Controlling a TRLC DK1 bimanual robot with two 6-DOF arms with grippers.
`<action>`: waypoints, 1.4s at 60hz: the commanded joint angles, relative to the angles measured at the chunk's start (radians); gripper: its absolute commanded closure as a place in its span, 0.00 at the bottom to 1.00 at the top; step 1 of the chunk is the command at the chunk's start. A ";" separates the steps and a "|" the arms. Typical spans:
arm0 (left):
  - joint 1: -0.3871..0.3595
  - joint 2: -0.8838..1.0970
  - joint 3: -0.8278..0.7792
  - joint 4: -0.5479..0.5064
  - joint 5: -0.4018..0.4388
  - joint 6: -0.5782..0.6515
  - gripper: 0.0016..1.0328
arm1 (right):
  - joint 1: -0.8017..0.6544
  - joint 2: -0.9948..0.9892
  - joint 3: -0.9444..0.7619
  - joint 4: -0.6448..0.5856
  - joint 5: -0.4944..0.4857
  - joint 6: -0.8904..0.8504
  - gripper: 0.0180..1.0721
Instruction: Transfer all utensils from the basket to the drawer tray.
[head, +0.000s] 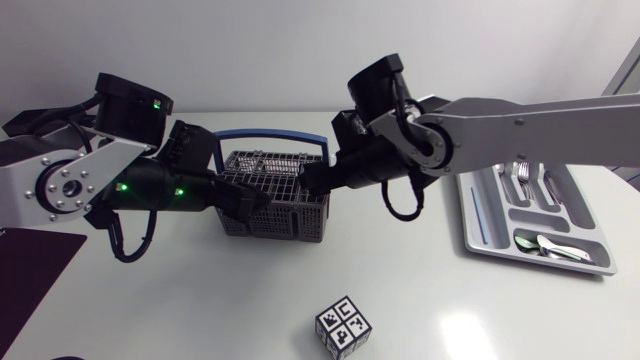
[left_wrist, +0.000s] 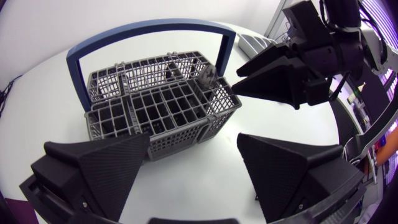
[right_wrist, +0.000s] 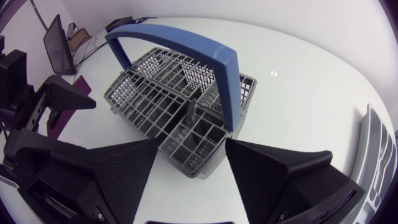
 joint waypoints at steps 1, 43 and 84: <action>0.018 0.027 0.001 0.012 -0.001 -0.008 0.05 | 0.010 0.052 0.032 0.033 0.007 0.045 0.37; 0.035 0.109 0.002 0.089 -0.001 0.000 0.05 | 0.031 0.179 0.077 0.176 0.069 0.102 0.75; 0.013 0.108 -0.010 0.089 -0.002 -0.005 0.05 | 0.050 0.058 -0.011 0.225 0.055 0.082 0.92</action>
